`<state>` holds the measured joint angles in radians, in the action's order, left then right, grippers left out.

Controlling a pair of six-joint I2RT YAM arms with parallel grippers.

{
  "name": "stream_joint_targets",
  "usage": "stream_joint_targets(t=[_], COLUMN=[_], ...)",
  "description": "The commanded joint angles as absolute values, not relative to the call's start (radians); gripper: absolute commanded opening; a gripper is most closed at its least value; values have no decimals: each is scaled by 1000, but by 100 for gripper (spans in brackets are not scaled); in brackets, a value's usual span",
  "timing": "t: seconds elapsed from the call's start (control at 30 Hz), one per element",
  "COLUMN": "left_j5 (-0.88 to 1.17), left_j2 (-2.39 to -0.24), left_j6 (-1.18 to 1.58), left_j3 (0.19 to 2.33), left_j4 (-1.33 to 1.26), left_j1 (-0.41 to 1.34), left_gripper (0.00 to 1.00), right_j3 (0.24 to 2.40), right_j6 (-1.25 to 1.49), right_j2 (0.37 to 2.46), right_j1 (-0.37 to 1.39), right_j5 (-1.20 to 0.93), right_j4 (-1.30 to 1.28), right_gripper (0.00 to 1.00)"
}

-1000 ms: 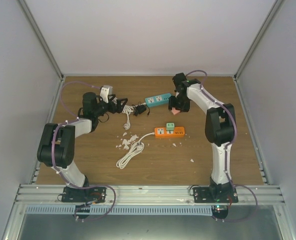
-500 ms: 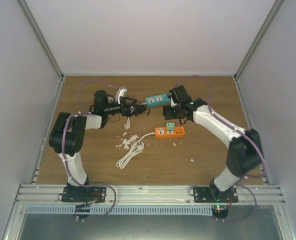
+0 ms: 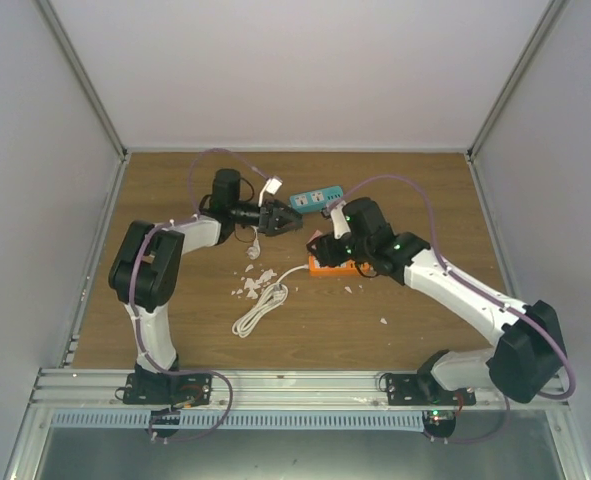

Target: Insert the plug

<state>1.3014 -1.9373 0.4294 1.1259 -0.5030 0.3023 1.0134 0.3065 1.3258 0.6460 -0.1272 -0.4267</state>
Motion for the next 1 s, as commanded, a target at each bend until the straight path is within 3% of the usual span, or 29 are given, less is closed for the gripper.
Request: stream_joint_targets(t=[0.0, 0.1, 0.4, 0.67, 0.97], left_j5=[1267, 1188, 1143, 1065, 1081], left_j2=[-1867, -1818, -1652, -1653, -1684], left_j6=[251, 173, 188, 140, 99], left_j3=[1185, 1193, 1084, 1089, 1119], left_j4=[-194, -64, -37, 53, 82], left_j1=[363, 384, 389, 461, 498], left_gripper=[99, 99, 99, 99, 89], right_j3=[1051, 1119, 1203, 1278, 1282], right_j6=[286, 297, 328, 332, 327], right_j2=[1324, 1362, 1383, 1424, 1422], right_j1=[716, 762, 876, 910, 939], right_j5=[-94, -10, 178, 293, 290], right_j4=[-419, -548, -730, -839, -843], right_gripper=[33, 32, 32, 32, 33])
